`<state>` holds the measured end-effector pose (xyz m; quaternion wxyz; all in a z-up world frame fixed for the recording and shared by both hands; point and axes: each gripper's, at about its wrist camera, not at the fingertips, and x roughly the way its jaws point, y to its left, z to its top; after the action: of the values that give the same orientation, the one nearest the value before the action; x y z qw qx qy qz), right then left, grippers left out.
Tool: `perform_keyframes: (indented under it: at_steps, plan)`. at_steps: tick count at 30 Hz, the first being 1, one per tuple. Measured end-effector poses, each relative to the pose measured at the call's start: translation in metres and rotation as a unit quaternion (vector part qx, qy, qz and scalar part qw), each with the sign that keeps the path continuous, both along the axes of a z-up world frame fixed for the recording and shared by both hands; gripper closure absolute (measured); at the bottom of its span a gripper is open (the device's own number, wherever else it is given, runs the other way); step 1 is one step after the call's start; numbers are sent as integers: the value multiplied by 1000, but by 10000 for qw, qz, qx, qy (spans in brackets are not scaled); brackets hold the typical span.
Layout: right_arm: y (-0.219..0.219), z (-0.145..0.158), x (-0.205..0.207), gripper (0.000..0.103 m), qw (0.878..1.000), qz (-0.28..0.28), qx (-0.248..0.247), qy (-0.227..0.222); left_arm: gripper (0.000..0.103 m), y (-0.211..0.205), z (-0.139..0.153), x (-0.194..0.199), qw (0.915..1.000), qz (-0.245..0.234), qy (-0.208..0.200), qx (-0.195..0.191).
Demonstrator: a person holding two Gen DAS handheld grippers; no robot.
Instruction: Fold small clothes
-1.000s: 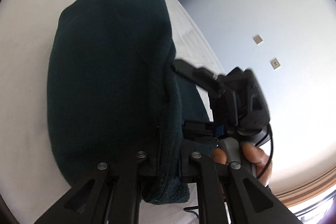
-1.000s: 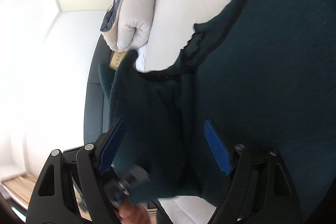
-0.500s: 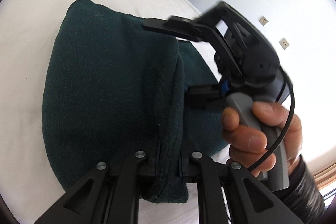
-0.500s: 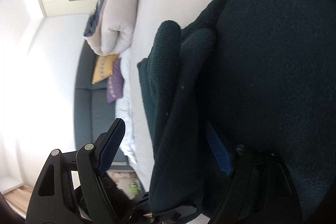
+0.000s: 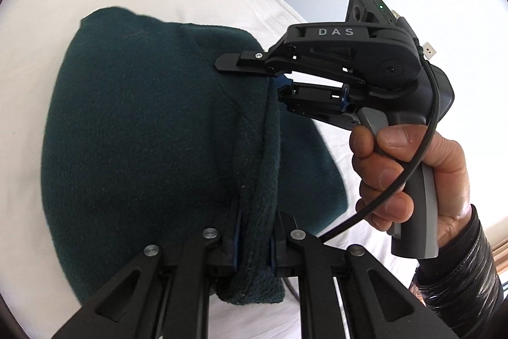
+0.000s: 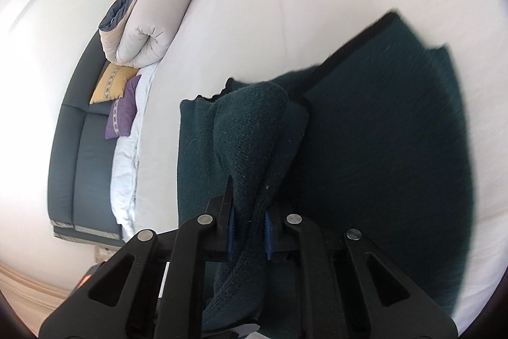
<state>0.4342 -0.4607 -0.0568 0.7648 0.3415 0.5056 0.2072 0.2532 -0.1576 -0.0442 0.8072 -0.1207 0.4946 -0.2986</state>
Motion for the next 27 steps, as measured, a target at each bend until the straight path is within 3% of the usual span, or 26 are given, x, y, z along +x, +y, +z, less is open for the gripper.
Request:
perform_keyframes:
  at_steps: [7,9,14,17,20,24,27]
  plan:
    - [-61,26,13,91,9995,-53,-190,-226,91,-52,2,10,9993,-311,-193,113]
    - [-82,28,22,91,9996,-99,-200,-184,88,-49,0,17,9991,-382,-150,144]
    - [-133,-10,40,91,9993,-335,-75,154,71,-46,-22,20,9993,-368,11,54]
    - [-138,-26,38,89,9989,-352,302,89,57,-38,-21,18,9990,-415,0,-140]
    - [-131,-33,37,87,9975,-379,513,298,44,-42,-18,14,9989,-413,-48,-195]
    - [-117,-25,5,84,9990,85,392,194,30,-16,-12,0,9989,-313,-268,-228]
    - [-102,-19,-11,84,9988,283,279,275,28,1,-11,-8,9985,-326,-292,-327]
